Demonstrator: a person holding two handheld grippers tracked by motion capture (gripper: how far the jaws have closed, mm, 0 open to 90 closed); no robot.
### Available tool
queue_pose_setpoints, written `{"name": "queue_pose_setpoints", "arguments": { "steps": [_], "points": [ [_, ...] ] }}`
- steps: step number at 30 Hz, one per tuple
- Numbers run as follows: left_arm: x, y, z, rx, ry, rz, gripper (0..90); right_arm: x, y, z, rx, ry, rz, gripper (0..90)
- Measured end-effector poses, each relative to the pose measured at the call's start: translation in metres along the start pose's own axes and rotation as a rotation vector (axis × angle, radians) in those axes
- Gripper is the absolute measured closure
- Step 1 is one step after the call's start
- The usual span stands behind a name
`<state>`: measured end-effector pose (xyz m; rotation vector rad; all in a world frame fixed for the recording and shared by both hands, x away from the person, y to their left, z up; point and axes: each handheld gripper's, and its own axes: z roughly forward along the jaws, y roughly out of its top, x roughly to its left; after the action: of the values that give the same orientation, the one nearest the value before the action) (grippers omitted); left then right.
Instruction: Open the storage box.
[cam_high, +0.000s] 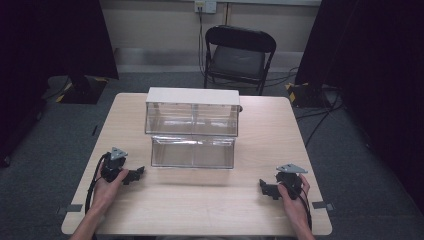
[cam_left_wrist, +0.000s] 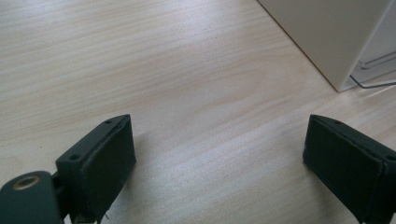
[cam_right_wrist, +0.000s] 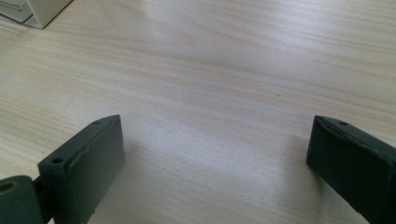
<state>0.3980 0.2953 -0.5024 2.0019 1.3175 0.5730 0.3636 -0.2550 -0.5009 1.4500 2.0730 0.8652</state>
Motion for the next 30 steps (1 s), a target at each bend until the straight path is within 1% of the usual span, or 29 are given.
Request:
{"name": "queue_pose_setpoints", "arguments": {
  "steps": [9,10,11,12,13,15,16,17,18,19,23,24,27,28,29,30],
  "points": [
    [0.000,0.000,0.000,0.001,-0.001,0.004,8.4,0.000,0.000,0.000,0.001,-0.003,0.002,3.5],
    [0.001,0.000,0.001,-0.001,-0.006,0.003,7.6,0.001,0.002,0.001,0.000,-0.006,0.009,6.3],
    [0.000,0.000,0.001,-0.002,-0.013,-0.007,7.6,0.001,0.002,0.001,0.000,-0.006,0.009,6.3],
    [0.000,0.001,0.001,0.002,-0.014,-0.006,7.3,0.002,0.003,0.001,-0.001,0.001,0.011,12.1],
    [0.000,0.001,0.001,0.001,-0.014,-0.007,7.2,0.004,0.004,0.000,-0.015,0.004,0.004,17.7],
    [0.000,0.001,0.001,0.001,-0.015,-0.007,7.1,0.008,0.005,-0.001,-0.014,0.016,0.003,12.8],
    [0.000,0.001,0.001,0.001,-0.014,-0.006,7.1,0.010,0.006,-0.001,-0.016,0.023,-0.006,15.6],
    [0.000,0.001,0.001,0.001,-0.014,-0.006,7.1,0.011,0.007,-0.002,-0.020,0.025,-0.012,15.8],
    [0.000,0.001,0.001,0.002,-0.014,-0.005,7.1,0.014,0.009,-0.003,-0.025,0.027,-0.014,13.4],
    [0.000,0.001,0.001,0.002,-0.013,-0.005,7.0,0.015,0.011,-0.004,-0.033,0.031,-0.021,15.2],
    [0.000,0.001,0.001,0.002,-0.014,-0.006,7.0,0.022,0.018,-0.006,-0.055,0.050,-0.018,14.3],
    [0.000,0.001,0.001,0.002,-0.013,-0.006,7.0,0.025,0.020,-0.008,-0.070,0.058,-0.021,14.3],
    [0.000,0.001,0.001,0.002,-0.013,-0.006,7.0,0.030,0.024,-0.010,-0.079,0.082,-0.033,14.3],
    [0.000,0.001,0.001,0.002,-0.014,-0.006,7.0,0.030,0.024,-0.010,-0.079,0.082,-0.033,14.3],
    [0.000,0.001,0.002,0.003,-0.007,-0.005,6.8,0.032,0.025,-0.011,-0.084,0.089,-0.037,14.4],
    [0.000,0.001,0.002,0.001,-0.008,-0.007,6.3,0.033,0.027,-0.013,-0.090,0.103,-0.037,14.4]
  ]
}}
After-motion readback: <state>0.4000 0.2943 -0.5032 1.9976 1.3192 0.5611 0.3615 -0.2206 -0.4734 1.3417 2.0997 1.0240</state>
